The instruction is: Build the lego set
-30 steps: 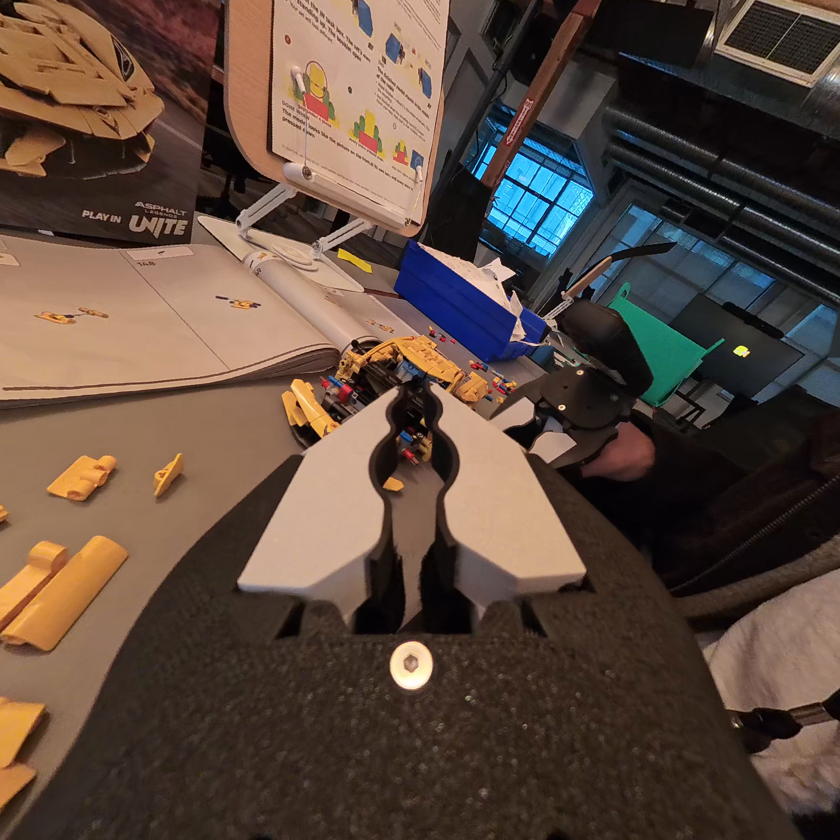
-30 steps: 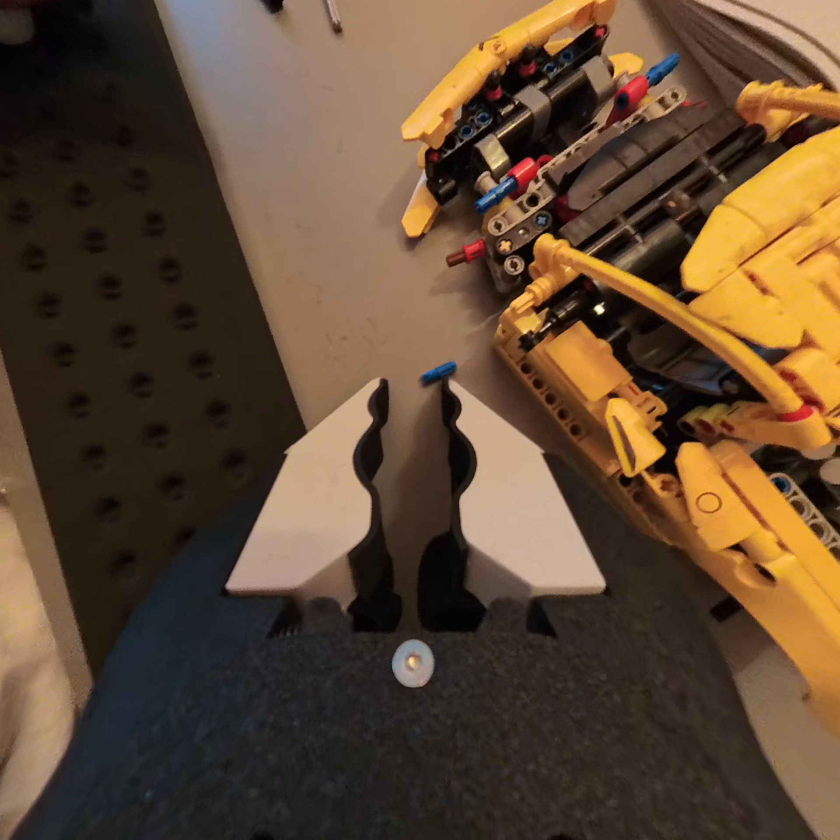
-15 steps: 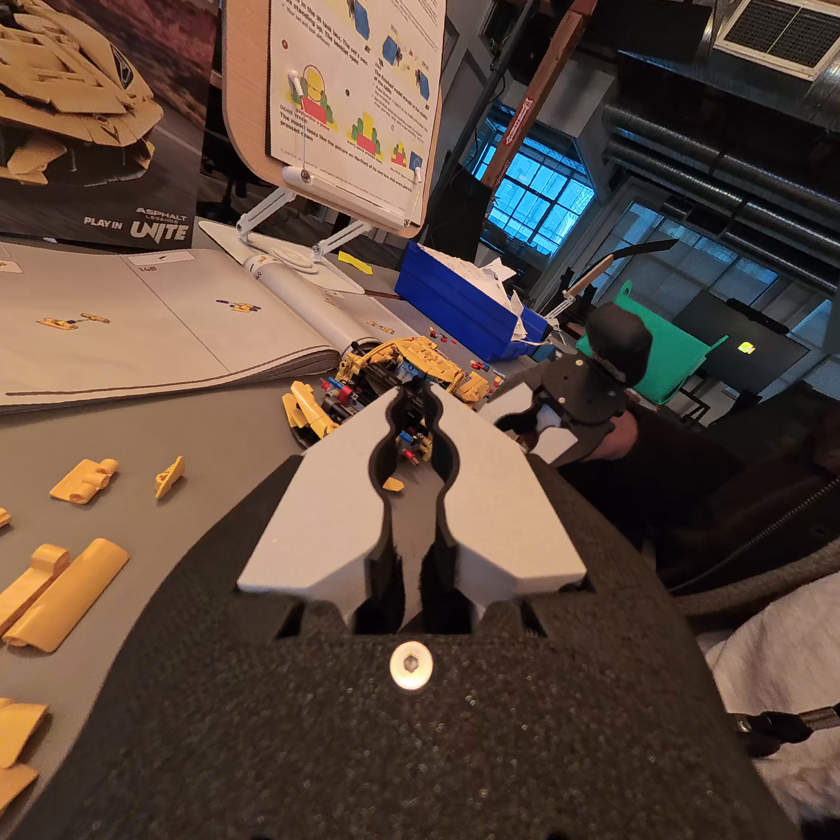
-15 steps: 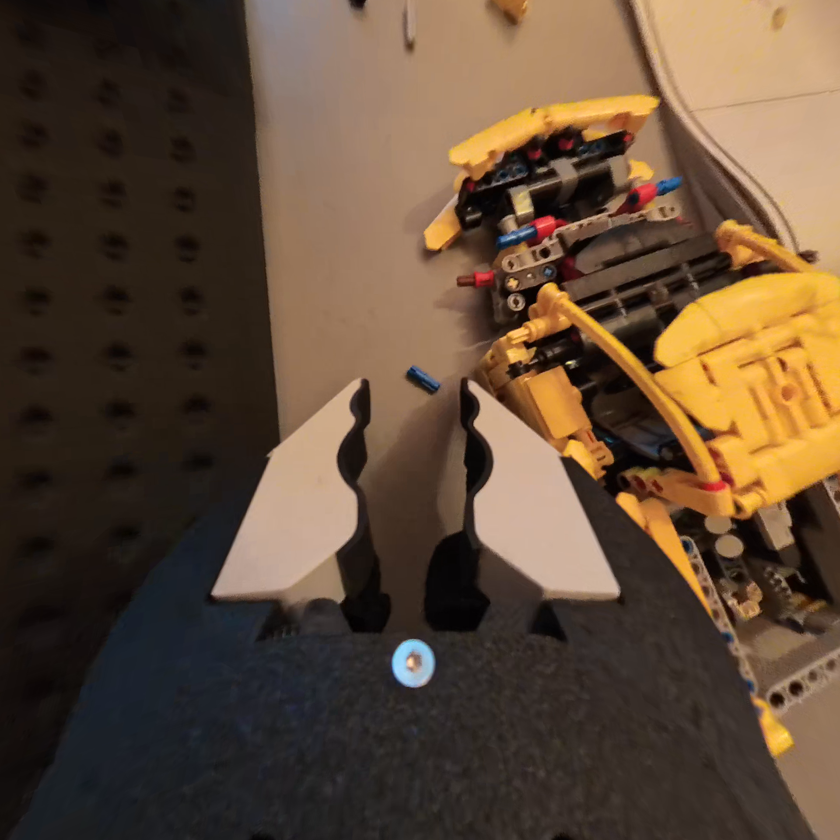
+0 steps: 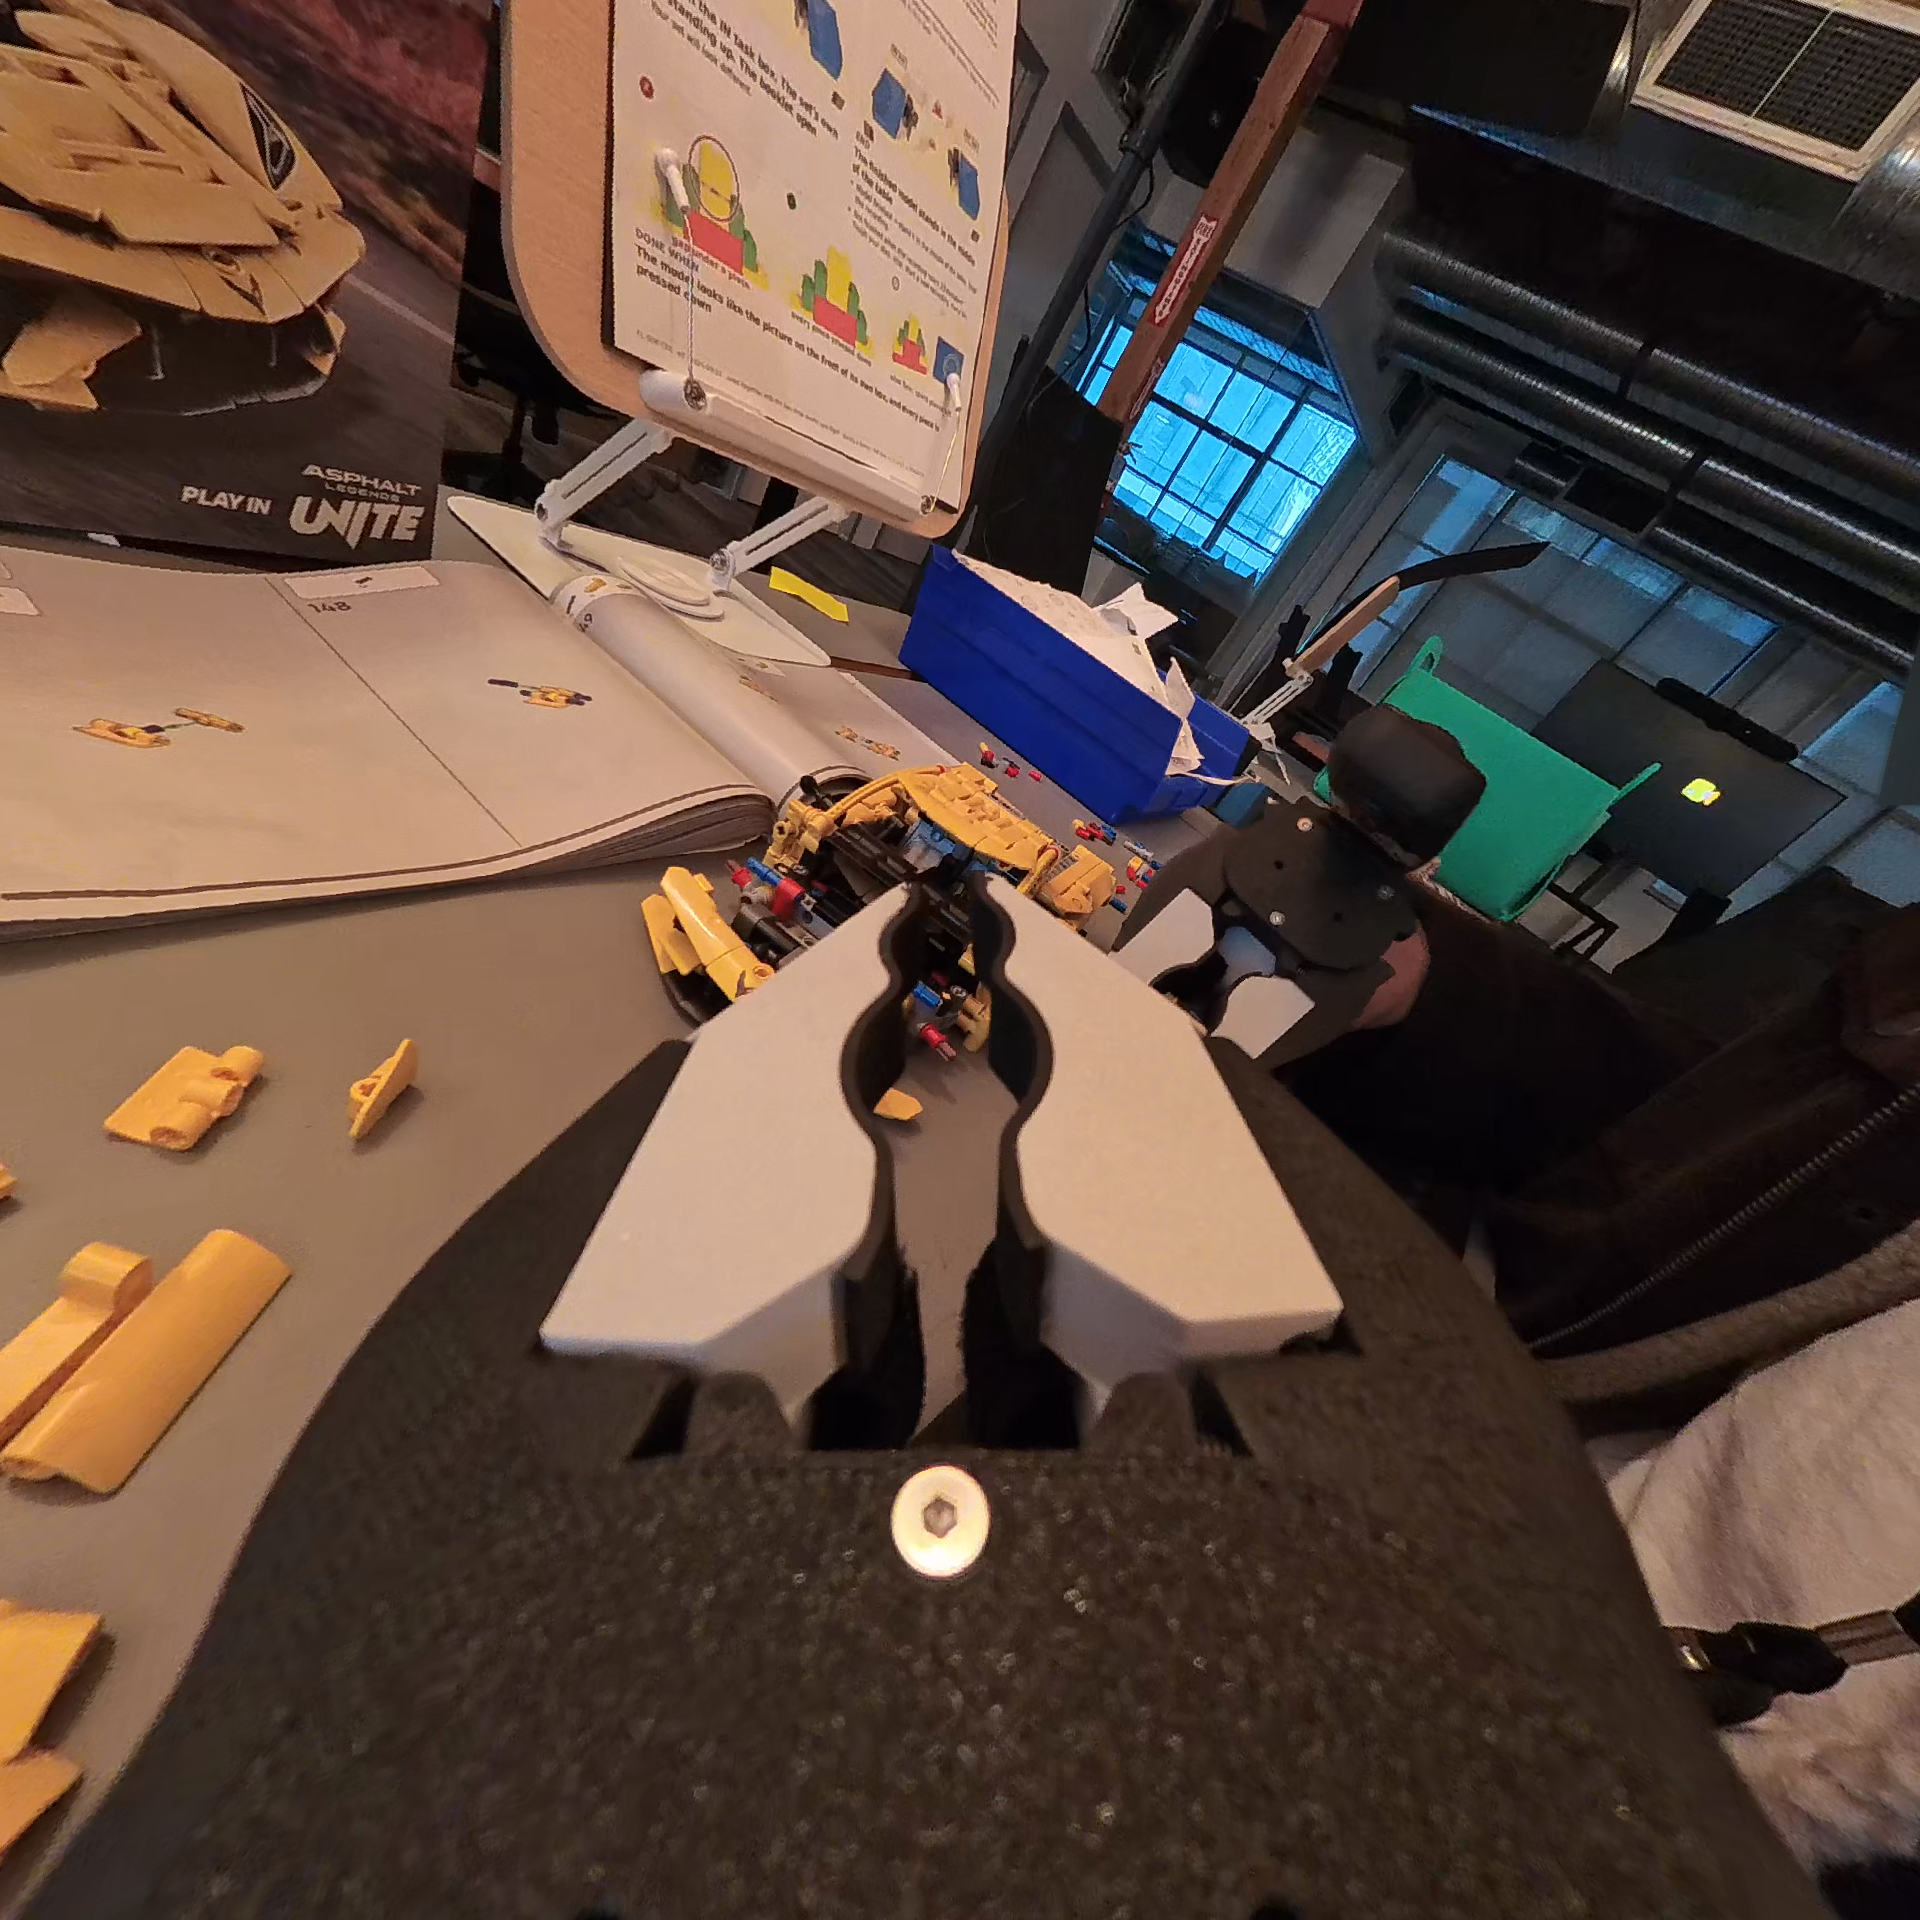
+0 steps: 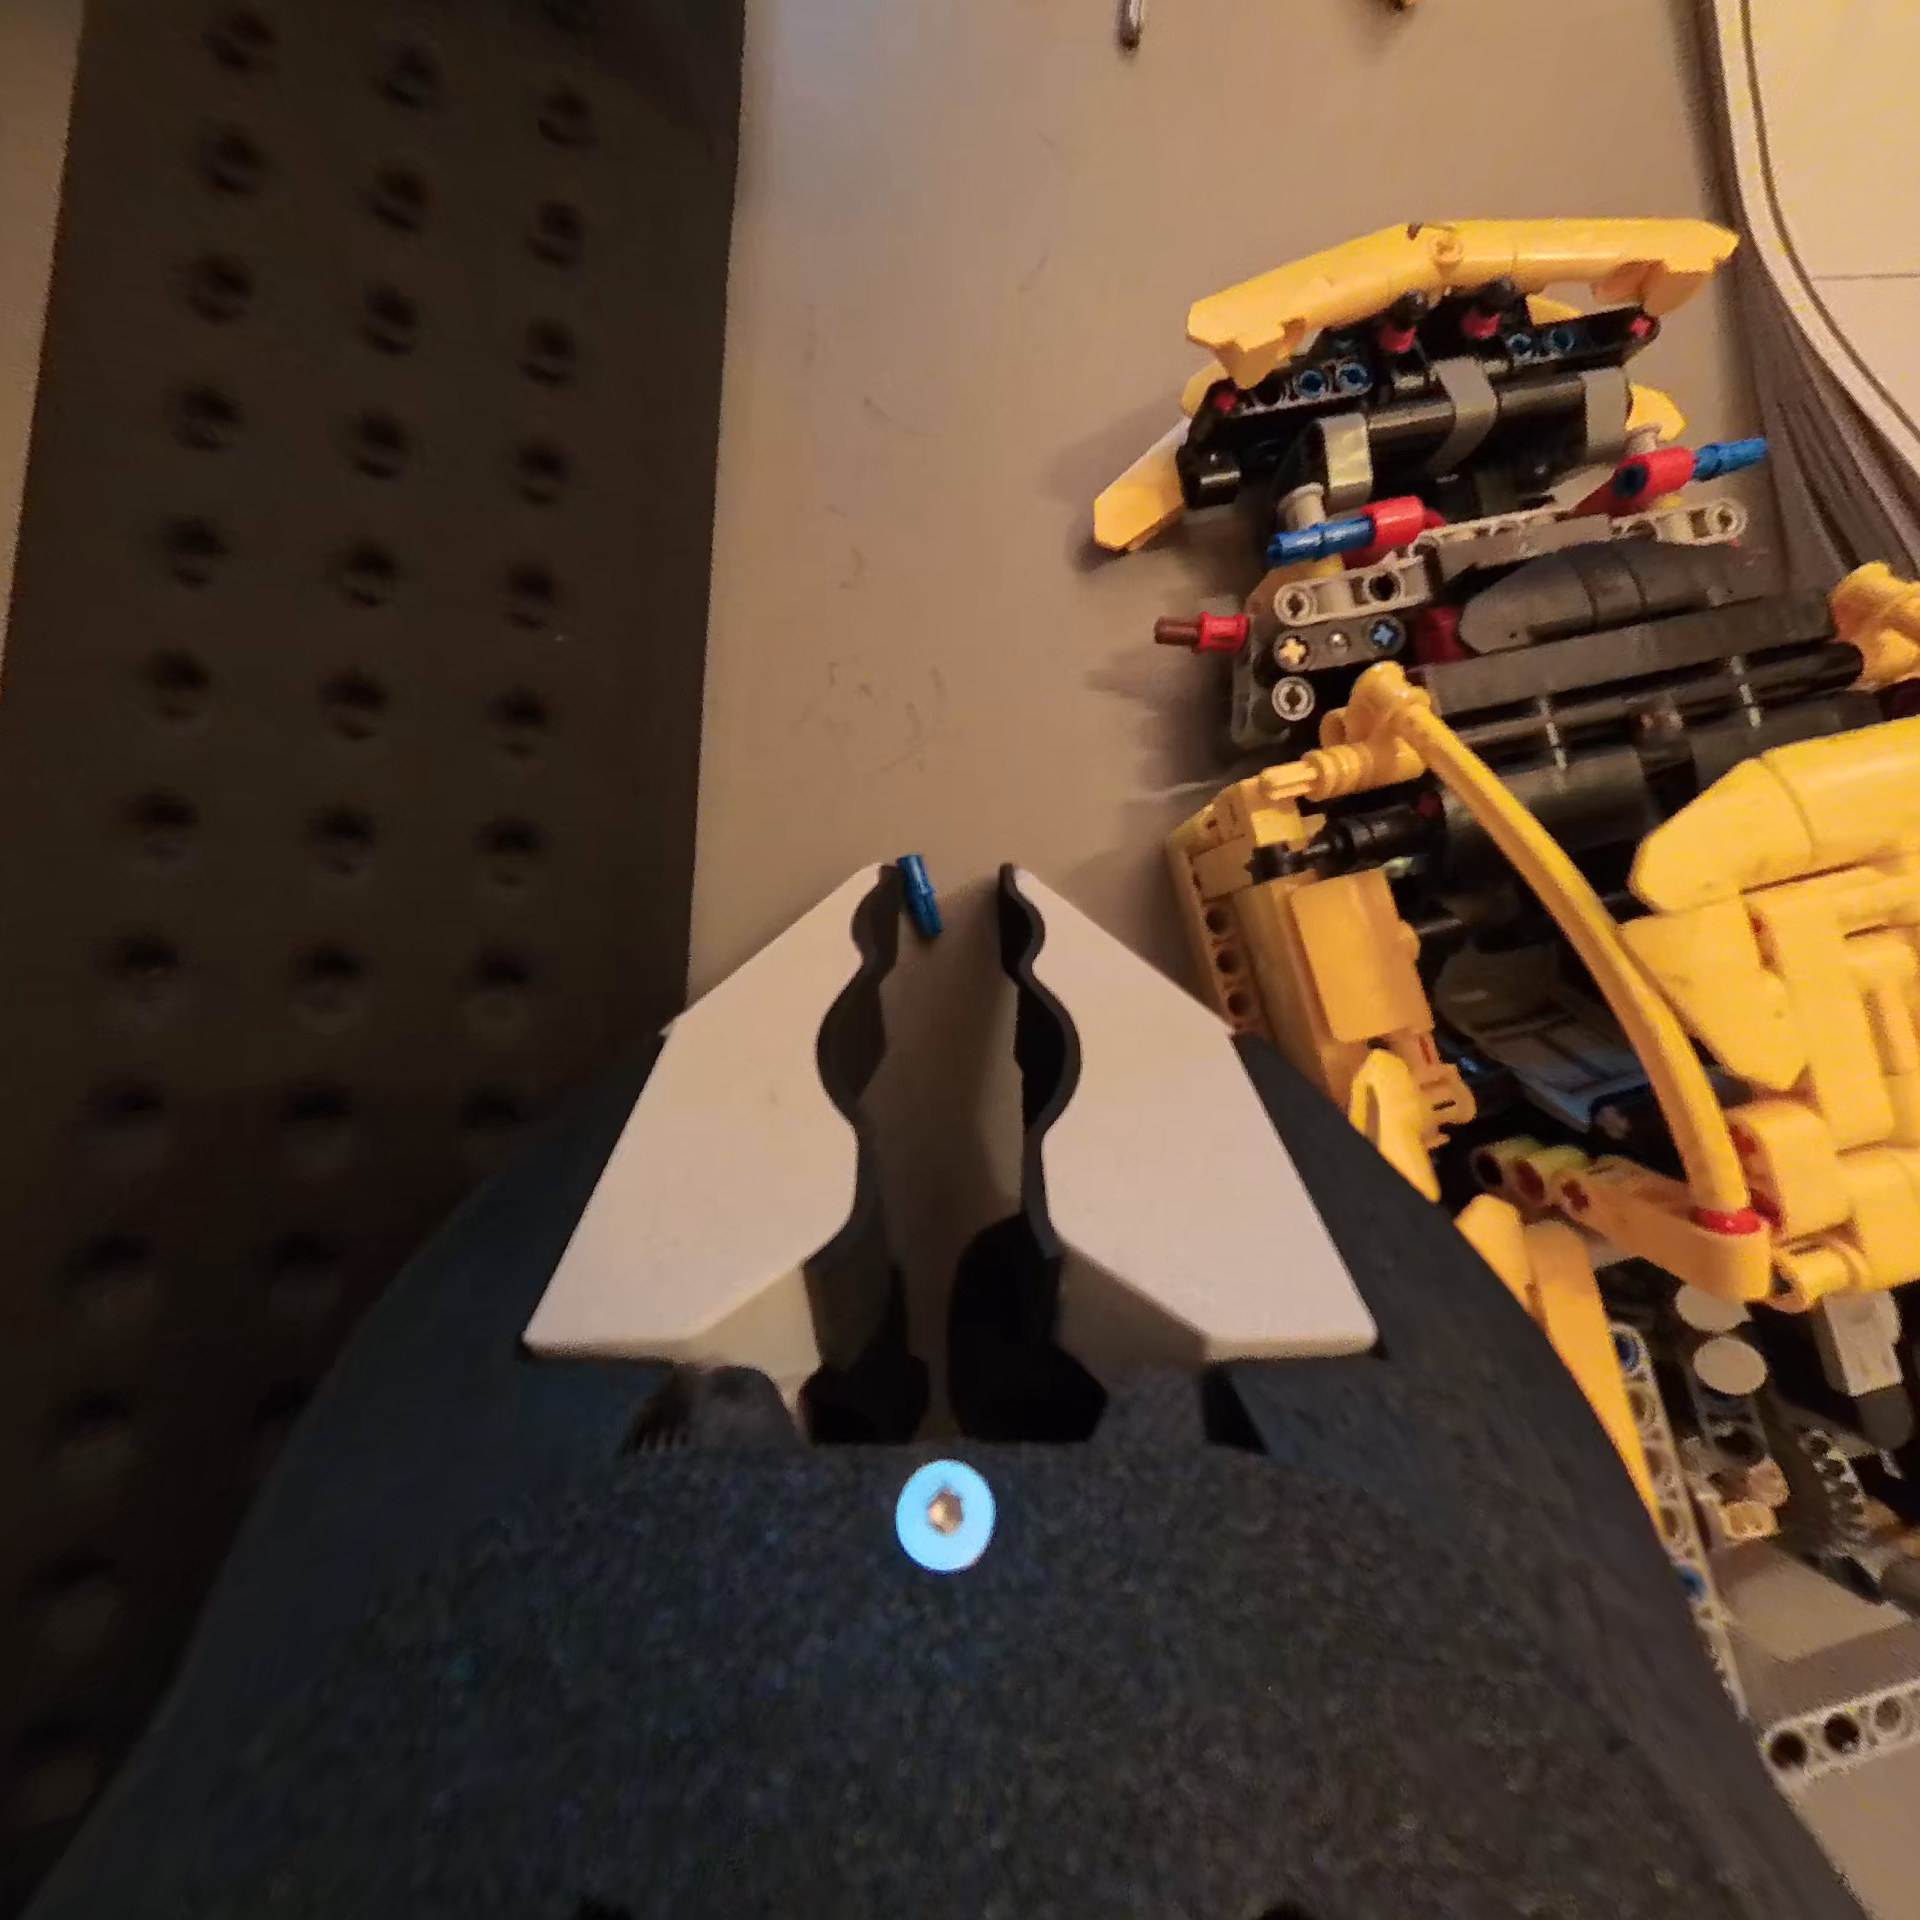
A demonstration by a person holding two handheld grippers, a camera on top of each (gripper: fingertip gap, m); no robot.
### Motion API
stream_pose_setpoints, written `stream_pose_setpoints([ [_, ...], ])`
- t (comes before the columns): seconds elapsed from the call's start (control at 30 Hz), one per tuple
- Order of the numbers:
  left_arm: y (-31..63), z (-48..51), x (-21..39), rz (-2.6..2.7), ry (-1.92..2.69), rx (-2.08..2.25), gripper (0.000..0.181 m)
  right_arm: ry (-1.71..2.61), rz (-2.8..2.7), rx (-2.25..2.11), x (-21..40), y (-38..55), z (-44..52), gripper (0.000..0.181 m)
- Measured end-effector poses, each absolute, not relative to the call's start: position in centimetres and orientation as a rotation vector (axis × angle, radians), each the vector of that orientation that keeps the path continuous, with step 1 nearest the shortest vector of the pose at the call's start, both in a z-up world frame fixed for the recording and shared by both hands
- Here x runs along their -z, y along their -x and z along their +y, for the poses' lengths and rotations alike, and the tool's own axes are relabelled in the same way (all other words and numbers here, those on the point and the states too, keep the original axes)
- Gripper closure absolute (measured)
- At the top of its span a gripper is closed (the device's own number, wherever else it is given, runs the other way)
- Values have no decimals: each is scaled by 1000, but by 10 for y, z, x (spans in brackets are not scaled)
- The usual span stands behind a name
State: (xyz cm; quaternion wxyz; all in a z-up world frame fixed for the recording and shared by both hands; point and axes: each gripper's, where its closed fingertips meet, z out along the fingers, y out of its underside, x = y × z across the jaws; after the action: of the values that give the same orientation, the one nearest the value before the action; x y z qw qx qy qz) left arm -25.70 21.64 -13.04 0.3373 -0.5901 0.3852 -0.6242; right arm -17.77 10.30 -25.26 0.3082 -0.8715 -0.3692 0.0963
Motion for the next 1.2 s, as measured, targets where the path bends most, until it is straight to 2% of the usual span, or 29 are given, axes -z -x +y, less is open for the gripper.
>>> stream_pose_setpoints([
  [0.37, 257, 216, 131, 1008, 1539, 1622, 174, 2301, -959, -297, 253, 178, 96, 164],
  [0.47, 256, 216, 131, 1009, 1542, 1625, 174, 2274, -986, -252, 253, 178, 95, 175],
  [0.7, 251, 208, 136, 1053, 1589, 1688, 172, 2246, -1078, -134, 250, 179, 97, 177],
  [0.77, 242, 189, 147, 1144, 1695, 1763, 172, 2126, -1076, -81, 227, 186, 108, 177],
  [0.83, 232, 160, 159, 1261, 1787, 1876, 163, 1979, -1069, -1, 193, 196, 119, 178],
  [0.97, 217, 131, 160, 1401, 1735, 1870, 158, 1821, -1127, 167, 151, 214, 130, 178],
  [1.2, 218, 126, 149, 1364, 1681, 1998, 160, 1798, -1166, 214, 150, 217, 131, 178],
])
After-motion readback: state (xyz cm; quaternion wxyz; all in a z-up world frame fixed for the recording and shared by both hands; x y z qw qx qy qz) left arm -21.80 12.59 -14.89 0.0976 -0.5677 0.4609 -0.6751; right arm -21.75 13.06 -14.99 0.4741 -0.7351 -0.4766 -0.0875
